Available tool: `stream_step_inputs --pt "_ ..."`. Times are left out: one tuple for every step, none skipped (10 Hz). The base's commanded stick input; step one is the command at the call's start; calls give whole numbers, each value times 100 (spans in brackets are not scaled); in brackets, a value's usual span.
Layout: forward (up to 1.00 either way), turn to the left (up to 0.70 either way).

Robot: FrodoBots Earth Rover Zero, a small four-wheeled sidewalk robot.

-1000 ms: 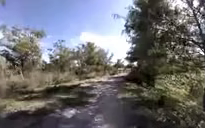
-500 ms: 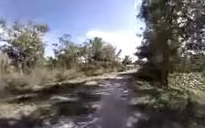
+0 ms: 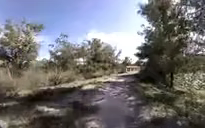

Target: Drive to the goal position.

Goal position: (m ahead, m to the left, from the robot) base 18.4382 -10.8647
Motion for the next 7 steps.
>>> stream_step_inputs --pt "85 0" --pt "85 0" --pt "85 0" --pt "85 0" --pt "85 0" --pt "85 0" --pt "85 0"
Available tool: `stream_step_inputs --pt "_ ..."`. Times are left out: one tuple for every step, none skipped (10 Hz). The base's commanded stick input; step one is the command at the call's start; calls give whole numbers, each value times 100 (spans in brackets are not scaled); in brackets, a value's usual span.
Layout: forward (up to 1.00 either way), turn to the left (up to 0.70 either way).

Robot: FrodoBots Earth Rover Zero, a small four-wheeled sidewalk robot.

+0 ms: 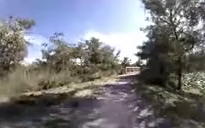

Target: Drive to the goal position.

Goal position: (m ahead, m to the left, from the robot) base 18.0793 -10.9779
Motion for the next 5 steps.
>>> stream_step_inputs --pt "85 0" --pt "85 0" --pt "85 0" --pt "85 0" --pt "85 0"
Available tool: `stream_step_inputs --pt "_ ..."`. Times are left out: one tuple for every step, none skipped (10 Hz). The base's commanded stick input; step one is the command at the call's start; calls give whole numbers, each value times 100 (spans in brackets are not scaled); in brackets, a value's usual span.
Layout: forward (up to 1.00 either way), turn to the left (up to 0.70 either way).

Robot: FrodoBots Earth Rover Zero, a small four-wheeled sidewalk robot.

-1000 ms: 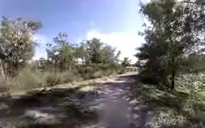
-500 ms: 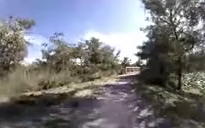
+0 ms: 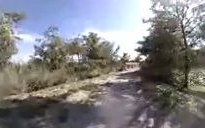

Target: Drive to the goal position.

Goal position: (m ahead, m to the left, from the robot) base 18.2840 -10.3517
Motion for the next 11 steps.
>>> stream_step_inputs --pt "85 0" --pt "85 0" --pt "85 0" --pt "85 -3" --pt "85 -33" --pt "85 -34" --pt "85 -34" --pt "85 -9" --pt "85 0" --pt "85 0" --pt "85 0"
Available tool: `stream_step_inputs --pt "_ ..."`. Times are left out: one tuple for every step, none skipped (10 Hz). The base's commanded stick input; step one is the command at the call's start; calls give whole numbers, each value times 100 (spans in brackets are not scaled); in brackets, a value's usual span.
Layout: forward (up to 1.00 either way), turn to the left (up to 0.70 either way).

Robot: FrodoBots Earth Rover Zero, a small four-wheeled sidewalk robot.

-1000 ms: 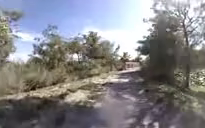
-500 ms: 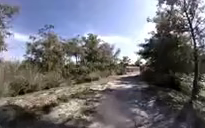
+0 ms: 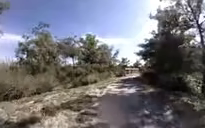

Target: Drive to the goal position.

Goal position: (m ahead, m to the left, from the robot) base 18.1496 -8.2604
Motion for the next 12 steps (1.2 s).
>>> stream_step_inputs --pt "85 0" --pt "85 0" --pt "85 0" --pt "85 0" --pt "85 0" --pt "85 0" --pt "85 0" --pt "85 0" --pt "85 0" --pt "85 0" --pt "85 0" --pt "85 0"
